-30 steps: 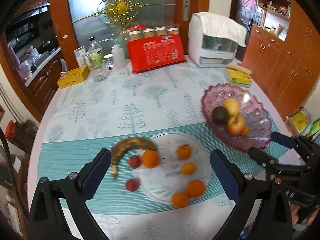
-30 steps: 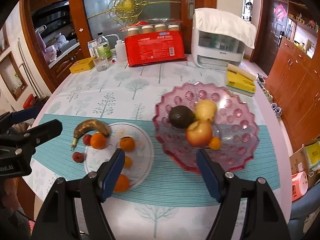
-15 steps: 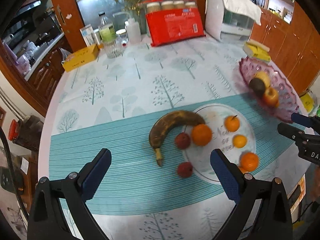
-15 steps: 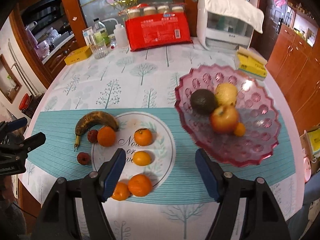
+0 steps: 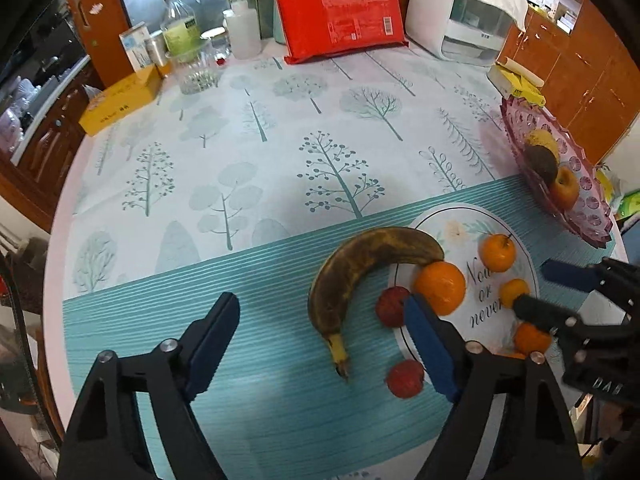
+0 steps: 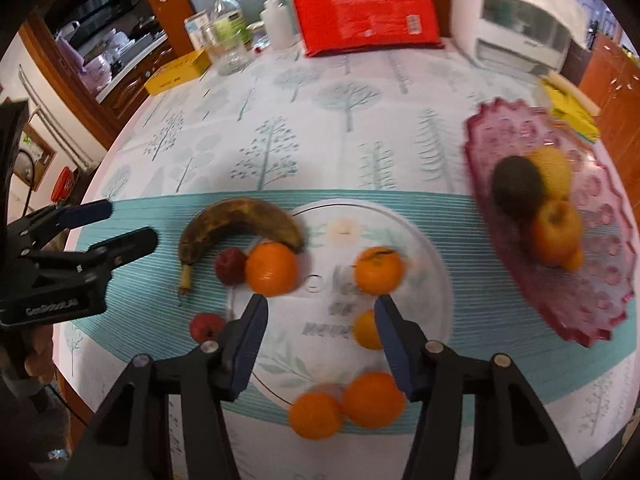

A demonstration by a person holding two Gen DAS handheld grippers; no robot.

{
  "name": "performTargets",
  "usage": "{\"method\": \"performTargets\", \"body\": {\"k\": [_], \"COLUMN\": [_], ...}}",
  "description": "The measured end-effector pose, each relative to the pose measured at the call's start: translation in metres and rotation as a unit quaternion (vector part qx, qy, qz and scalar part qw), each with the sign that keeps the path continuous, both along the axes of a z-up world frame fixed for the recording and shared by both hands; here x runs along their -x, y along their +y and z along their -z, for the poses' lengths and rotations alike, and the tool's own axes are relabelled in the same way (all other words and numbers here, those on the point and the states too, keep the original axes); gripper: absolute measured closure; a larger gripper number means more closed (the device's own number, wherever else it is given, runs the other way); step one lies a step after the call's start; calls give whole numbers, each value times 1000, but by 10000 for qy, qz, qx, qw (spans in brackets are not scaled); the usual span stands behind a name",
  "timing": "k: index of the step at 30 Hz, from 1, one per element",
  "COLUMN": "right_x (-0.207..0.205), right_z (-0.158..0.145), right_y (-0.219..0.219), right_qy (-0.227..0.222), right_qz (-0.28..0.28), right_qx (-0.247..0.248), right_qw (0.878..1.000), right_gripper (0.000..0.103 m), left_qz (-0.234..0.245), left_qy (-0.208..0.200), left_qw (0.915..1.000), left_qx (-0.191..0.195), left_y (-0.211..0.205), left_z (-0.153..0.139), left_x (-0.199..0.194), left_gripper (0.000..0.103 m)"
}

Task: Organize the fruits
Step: 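Lower the right tool around an orange beside the banana on the plate, then grasp the banana with the left tool while the right tool grasps the orange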

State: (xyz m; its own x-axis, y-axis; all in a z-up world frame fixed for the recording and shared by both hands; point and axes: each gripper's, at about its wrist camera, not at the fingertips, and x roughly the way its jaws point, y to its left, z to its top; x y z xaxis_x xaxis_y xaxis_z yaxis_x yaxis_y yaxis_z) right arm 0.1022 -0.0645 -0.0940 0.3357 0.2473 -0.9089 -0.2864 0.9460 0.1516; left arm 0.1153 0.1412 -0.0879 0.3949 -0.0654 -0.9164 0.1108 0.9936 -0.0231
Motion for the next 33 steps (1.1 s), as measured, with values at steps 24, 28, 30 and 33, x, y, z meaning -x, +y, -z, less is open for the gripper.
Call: {"method": "performTargets", "body": {"k": [24, 28, 30, 33], "right_x": [-40, -42, -42, -40], "right_z": [55, 59, 59, 58], "right_y": [41, 45, 48, 48], "right_qy": [707, 816, 773, 774], "right_qz": [-12, -98, -140, -176], "right_qx": [-619, -759, -729, -698], "right_qw": [9956, 9937, 9942, 9944], "right_gripper": [60, 63, 64, 66], "left_qz": [314, 354, 365, 423], "left_qy": [734, 679, 680, 721], "left_qw": [9939, 9940, 9942, 9945], "left_qx": [766, 779, 745, 636], "left_y": [-5, -6, -7, -13], "left_z": [79, 80, 80, 80], "left_x": [-54, -54, -55, -55], "left_gripper": [46, 46, 46, 54]}}
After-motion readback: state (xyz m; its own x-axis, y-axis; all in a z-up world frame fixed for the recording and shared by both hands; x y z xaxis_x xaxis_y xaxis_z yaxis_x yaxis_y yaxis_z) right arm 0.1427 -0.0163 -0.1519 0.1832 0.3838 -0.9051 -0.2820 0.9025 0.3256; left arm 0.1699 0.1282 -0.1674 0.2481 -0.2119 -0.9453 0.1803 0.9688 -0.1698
